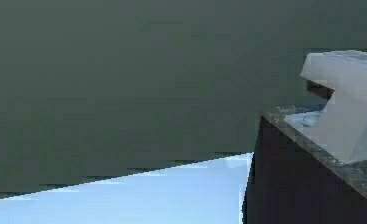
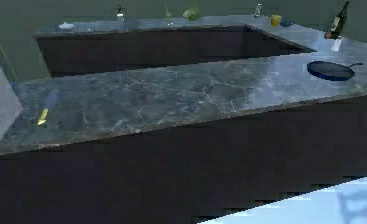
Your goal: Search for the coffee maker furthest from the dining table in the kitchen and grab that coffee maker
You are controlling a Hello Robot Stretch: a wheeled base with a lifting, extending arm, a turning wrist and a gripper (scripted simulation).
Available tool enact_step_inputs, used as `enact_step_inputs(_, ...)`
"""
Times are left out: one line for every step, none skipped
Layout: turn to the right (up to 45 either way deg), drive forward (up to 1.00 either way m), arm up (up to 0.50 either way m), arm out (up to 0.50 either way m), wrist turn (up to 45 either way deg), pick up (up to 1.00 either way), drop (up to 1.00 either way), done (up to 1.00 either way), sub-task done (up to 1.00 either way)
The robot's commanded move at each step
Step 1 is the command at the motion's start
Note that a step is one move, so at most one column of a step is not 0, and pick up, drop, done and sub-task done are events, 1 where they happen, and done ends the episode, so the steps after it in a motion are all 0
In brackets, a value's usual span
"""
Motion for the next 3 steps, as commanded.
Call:
enact_step_inputs(-45.0,0.0,0.0,0.0,0.0,0.0,0.0,0.0,0.0)
enact_step_inputs(-6.0,0.0,0.0,0.0,0.0,0.0,0.0,0.0,0.0)
enact_step_inputs(45.0,0.0,0.0,0.0,0.0,0.0,0.0,0.0,0.0)
